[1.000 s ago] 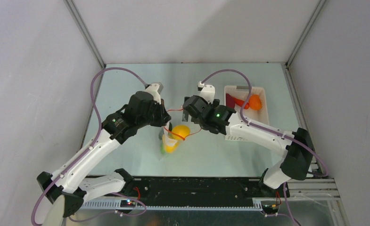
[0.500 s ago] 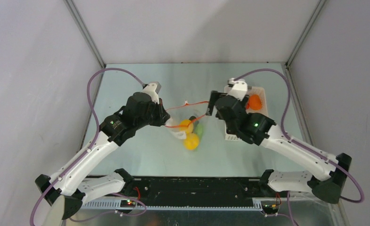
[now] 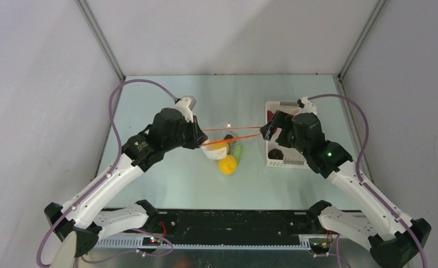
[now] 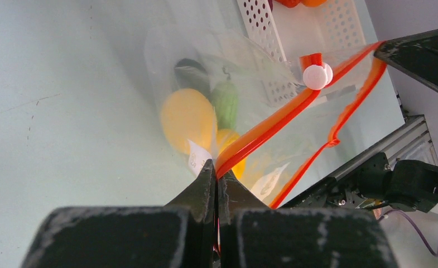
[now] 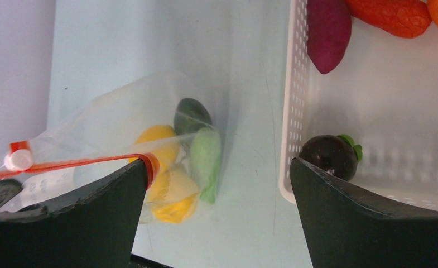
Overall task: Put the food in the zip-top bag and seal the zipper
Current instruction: Adjust the zipper food storage bag at the center of the board, then pick up the fake fruit from the bin.
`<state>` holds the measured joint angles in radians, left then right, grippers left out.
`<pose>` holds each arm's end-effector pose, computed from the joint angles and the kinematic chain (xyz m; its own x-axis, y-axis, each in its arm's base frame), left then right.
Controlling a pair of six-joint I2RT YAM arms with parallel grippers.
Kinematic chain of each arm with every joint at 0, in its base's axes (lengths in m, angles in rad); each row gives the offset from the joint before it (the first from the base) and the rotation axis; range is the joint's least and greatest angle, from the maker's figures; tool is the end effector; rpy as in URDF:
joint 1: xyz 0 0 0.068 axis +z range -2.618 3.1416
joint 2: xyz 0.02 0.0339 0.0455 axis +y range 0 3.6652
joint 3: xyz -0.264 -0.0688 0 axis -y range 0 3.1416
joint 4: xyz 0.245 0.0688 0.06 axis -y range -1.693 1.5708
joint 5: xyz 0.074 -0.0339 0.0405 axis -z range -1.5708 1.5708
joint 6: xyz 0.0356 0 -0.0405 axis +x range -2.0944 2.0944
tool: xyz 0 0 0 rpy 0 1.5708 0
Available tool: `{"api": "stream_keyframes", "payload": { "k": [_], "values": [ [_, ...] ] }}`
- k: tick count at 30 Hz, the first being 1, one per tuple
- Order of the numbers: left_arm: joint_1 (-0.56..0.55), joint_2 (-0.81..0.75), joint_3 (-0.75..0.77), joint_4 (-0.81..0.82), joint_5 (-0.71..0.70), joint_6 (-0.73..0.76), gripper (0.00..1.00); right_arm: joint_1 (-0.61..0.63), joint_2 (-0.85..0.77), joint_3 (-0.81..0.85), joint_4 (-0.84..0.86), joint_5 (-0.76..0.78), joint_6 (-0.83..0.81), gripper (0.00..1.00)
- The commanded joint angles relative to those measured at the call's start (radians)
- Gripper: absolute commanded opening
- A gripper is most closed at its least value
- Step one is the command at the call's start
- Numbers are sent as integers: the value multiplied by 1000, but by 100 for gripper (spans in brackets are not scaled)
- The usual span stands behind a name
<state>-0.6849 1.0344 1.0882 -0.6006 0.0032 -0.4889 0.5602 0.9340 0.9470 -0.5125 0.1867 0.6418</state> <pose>0.1704 -0.1393 0.3565 -0.6536 -0.0725 -0.7533 0.3712 0.8367 -0.4026 0.1754 0.1022 0.3367 -0.5550 0.3463 -0.7564 -0.0648 0.8885 0.4543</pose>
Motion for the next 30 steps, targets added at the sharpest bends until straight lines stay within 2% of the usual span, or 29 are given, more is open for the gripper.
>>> {"api": "stream_keyframes", "payload": {
  "k": [1,7,12,14,16,18,20,24,30],
  "values": [
    [19,-5,3,-41,-53,24,0,-36,-58,-12,46,-32,-100,98],
    [18,7,3,-41,-47,22,0,-11,-62,-21,169,-306,-199,98],
    [18,12,3,-41,-48,22,0,14,-77,-21,230,-430,-256,98],
    [18,16,4,-43,-46,22,0,15,-87,-21,224,-410,-250,99],
    [18,18,5,-43,-41,23,0,7,-93,-22,176,-289,-210,99],
    [18,17,4,-43,-39,23,0,-19,-86,-21,111,-68,-139,99],
    [18,16,4,-42,-40,22,0,-70,-68,-21,16,30,-54,99],
    [19,16,3,-42,-38,22,0,-191,4,-21,-170,32,66,98],
    [18,16,3,-42,-35,21,0,-254,166,-21,-202,-16,85,96]
  ]
}}
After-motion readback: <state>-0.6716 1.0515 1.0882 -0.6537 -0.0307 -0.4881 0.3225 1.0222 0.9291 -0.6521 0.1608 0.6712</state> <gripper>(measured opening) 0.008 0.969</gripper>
